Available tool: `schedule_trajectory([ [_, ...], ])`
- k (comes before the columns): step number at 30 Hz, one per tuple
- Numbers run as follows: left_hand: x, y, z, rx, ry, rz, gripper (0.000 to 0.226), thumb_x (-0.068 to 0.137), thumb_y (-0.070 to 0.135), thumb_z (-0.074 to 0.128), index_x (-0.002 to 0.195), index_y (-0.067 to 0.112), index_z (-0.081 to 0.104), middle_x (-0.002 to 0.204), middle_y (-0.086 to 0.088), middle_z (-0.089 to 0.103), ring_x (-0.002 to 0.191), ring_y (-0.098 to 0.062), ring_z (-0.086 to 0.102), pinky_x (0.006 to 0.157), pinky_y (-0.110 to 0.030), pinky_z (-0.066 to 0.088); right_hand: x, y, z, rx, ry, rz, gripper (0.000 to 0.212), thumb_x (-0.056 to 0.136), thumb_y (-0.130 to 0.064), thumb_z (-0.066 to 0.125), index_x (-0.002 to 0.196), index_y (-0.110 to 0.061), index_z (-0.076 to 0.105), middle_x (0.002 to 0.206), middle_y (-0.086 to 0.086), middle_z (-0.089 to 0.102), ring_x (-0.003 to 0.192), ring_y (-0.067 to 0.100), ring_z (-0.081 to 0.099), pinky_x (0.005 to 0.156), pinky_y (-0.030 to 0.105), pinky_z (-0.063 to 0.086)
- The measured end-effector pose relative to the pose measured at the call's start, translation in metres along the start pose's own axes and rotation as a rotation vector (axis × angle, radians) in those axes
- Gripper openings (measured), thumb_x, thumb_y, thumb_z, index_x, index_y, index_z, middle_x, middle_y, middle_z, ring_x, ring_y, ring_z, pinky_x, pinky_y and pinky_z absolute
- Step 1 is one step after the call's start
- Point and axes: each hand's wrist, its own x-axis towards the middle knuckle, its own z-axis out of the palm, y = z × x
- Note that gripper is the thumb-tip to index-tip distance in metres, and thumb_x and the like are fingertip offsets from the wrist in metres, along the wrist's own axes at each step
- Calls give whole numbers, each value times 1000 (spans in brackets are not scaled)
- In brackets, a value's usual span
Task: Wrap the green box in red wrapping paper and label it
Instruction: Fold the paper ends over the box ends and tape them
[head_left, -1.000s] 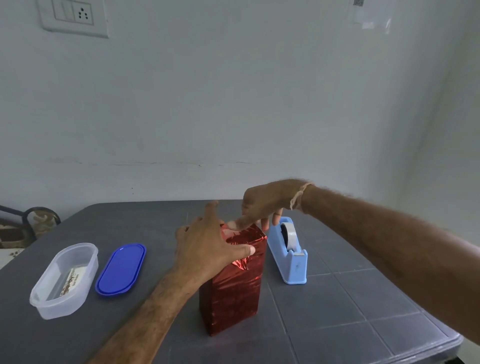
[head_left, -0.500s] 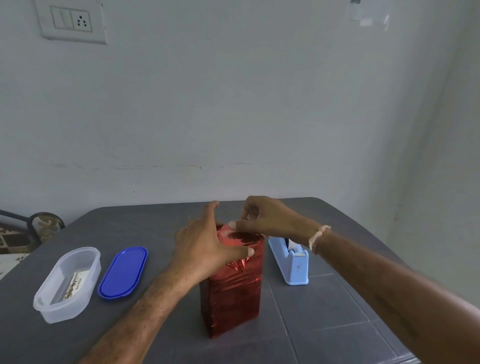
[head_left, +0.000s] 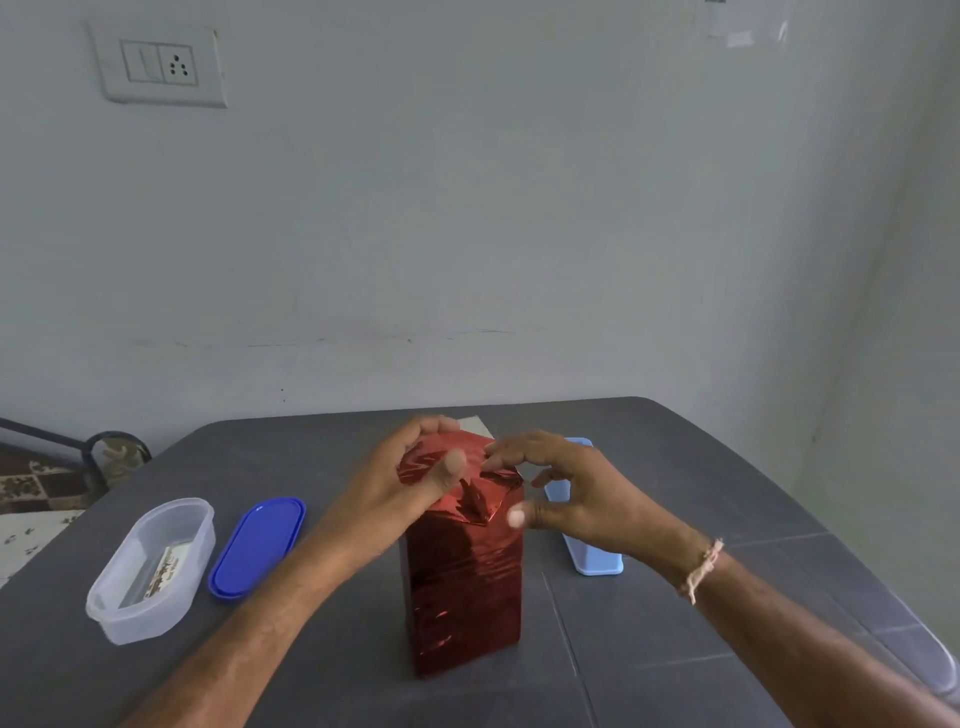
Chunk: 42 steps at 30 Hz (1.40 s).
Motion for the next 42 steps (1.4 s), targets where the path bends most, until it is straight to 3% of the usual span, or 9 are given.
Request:
schedule_trajectory([
  [4, -17, -6, -5, 394, 60, 250, 79, 60, 88, 70, 125, 44, 63, 138, 28, 53, 133, 2, 45, 108, -27, 34, 1, 1, 5, -106, 50, -23, 50, 75, -51, 83, 122, -42, 71, 134, -24, 60, 127, 6, 54, 93, 26, 51],
  [8, -13, 0, -3, 605, 147, 334, 66, 64, 85, 70, 117, 46, 63, 110, 24, 60, 109, -4, 57, 94, -41, 47, 6, -2, 13, -94, 158, -33, 40, 74, -35, 89, 112, -36, 77, 116, -17, 62, 112, 11, 60, 87, 23, 51],
  [14, -6, 26, 2, 413, 196, 266, 16, 79, 49, 83, 91, 42, 75, 83, 23, 71, 83, -5, 68, 79, -38, 56, 5, -7, 16, -64, 216, -14, 36, 77, -43, 86, 108, -31, 72, 105, -13, 70, 105, 11, 65, 83, 36, 55],
  [18, 1, 31, 2, 220, 174, 144, 21, 83, 26, 84, 91, 44, 76, 81, 13, 73, 81, -10, 68, 81, -38, 58, 6, -11, 16, -33, 225, 27, 28, 79, -41, 86, 100, -31, 71, 101, -14, 72, 90, 15, 69, 77, 39, 58],
  [24, 9, 36, -2, 49, 106, 85, 19, 87, 21, 81, 101, 33, 78, 86, 3, 73, 79, -12, 68, 78, -31, 56, 7, -13, 13, -33, 222, 86, 29, 81, -36, 86, 105, -28, 71, 102, -15, 73, 89, 11, 71, 75, 29, 57],
  [27, 16, 37, -5, 20, 117, 75, 18, 86, 17, 82, 99, 29, 79, 86, -2, 73, 75, -11, 67, 73, -24, 55, 10, -14, 14, -43, 214, 109, 24, 83, -33, 85, 103, -28, 73, 100, -13, 74, 73, 2, 67, 67, 19, 49],
  [32, 24, 30, -8, 20, 124, 33, 19, 86, 15, 81, 101, 27, 80, 83, 1, 74, 72, -4, 66, 70, -21, 53, 13, -14, 15, -45, 265, 106, 23, 82, -32, 86, 100, -26, 73, 95, -14, 74, 94, 2, 69, 74, 17, 54],
  [38, 29, 31, -7, 215, 119, 66, 6, 86, 18, 81, 91, 22, 81, 69, 20, 71, 59, 5, 60, 60, -11, 45, 16, -17, 15, -84, 274, 117, 13, 86, -32, 82, 94, -24, 76, 88, -14, 75, 88, 1, 70, 73, 10, 47],
  [42, 33, 30, -11, 219, 84, 19, 2, 87, 21, 81, 88, 22, 79, 58, 20, 65, 55, 2, 56, 61, -19, 45, 18, -21, 15, -117, 265, 131, 9, 90, -32, 78, 94, -25, 78, 89, -15, 76, 91, -1, 69, 75, 8, 44],
])
